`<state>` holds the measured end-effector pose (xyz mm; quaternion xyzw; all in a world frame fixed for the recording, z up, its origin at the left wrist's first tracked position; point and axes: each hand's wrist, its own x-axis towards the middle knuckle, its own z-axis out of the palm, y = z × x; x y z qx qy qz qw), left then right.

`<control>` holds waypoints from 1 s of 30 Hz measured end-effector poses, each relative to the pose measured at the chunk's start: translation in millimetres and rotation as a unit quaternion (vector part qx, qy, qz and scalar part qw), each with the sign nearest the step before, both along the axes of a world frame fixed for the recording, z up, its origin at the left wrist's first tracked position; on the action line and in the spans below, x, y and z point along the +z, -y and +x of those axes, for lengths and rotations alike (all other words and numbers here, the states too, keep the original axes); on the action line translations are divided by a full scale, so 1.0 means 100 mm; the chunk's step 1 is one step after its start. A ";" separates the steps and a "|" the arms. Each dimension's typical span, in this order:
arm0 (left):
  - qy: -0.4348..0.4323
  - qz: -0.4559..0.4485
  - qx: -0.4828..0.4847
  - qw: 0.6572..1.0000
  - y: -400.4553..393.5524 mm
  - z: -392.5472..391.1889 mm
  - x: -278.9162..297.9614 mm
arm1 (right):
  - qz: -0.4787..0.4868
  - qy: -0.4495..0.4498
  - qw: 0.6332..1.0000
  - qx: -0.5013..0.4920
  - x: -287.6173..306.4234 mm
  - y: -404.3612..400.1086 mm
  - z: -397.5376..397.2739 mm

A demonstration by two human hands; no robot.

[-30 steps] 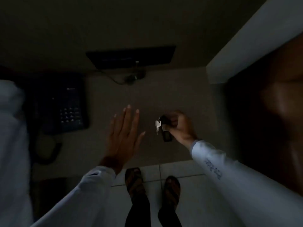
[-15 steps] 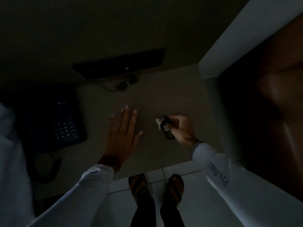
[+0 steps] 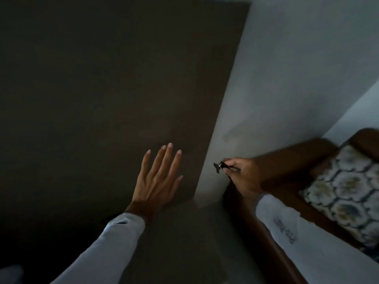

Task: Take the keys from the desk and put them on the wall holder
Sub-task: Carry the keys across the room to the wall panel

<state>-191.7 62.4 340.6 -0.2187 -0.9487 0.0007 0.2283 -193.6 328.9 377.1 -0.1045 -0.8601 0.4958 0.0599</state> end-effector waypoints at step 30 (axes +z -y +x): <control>-0.349 0.146 -0.162 0.911 -3.12 0.35 5.19 | -0.155 -0.284 0.938 -0.125 5.30 -2.44 1.96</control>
